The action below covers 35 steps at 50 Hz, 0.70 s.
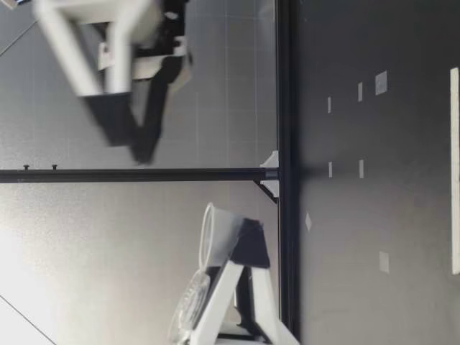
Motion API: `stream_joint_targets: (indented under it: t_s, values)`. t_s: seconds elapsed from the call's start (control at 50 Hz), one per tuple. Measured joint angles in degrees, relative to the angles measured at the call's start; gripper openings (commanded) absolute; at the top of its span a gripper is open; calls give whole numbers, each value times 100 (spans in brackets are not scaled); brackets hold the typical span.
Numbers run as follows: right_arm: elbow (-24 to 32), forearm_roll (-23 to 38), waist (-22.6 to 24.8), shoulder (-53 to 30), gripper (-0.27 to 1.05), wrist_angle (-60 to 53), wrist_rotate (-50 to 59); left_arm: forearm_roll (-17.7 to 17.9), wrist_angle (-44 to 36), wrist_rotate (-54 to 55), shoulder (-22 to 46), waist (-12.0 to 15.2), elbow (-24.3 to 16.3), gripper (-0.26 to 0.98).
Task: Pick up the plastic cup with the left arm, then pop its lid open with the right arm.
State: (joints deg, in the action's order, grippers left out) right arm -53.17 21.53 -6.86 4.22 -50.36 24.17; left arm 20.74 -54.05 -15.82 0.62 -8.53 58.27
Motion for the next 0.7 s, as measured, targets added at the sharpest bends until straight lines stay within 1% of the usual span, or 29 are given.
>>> stream_joint_targets:
  t_s: [0.12, 0.38, 0.7]
  values:
    - [-105, 0, 0, 53, 65, 202, -659, 0, 18, 18, -9, 0, 0, 7]
    - [-132, -18, 9, 158, 65, 290, -1230, 0, 18, 132, -9, 0, 0, 7]
    - [-141, -18, 18, 158, 65, 281, -1327, 0, 185, 132, -9, 0, 0, 7]
